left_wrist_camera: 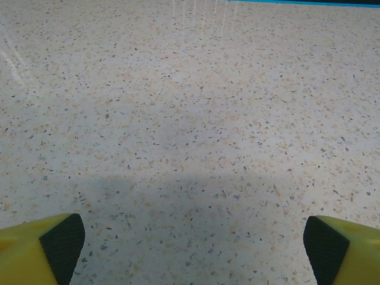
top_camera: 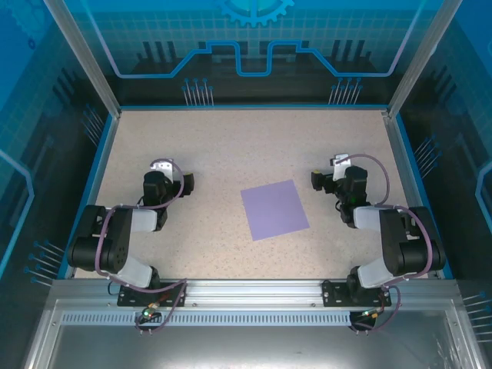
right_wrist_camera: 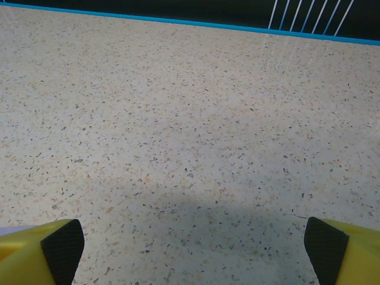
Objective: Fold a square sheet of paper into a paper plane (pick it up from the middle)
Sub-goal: Move the square sheet of paper to the center of the table.
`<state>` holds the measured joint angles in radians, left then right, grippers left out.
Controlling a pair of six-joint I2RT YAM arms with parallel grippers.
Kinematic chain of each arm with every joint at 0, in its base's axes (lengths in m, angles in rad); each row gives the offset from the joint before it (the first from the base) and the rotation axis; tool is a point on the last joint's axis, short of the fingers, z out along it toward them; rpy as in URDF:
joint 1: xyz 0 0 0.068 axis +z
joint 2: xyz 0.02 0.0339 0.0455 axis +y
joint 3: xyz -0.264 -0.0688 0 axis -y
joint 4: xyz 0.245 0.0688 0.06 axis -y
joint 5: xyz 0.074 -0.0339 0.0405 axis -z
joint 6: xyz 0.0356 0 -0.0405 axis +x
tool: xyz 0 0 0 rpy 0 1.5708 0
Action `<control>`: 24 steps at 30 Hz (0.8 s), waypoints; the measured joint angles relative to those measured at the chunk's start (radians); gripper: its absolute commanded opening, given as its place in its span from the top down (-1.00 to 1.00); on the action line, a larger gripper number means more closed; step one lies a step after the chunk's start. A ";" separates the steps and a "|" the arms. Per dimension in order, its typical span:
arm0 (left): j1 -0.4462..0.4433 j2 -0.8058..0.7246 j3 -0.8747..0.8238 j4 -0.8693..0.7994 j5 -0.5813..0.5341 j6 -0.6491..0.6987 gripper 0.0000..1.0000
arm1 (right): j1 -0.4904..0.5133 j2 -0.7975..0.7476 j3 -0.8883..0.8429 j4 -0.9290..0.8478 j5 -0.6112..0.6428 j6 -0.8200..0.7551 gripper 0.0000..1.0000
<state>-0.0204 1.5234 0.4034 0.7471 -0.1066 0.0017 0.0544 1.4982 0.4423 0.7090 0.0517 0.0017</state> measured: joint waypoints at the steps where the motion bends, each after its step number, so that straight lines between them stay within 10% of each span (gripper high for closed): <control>1: 0.000 0.000 0.000 0.000 0.000 0.000 -0.97 | 0.000 0.000 0.000 0.000 -0.001 0.000 -0.98; 24: 0.002 -0.040 0.037 -0.101 0.010 -0.002 -0.97 | -0.010 -0.011 0.001 -0.023 -0.043 -0.003 -0.99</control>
<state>-0.0185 1.4837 0.4400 0.6456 -0.0971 -0.0006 0.0441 1.4876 0.4435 0.6857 0.0082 -0.0013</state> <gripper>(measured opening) 0.987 0.992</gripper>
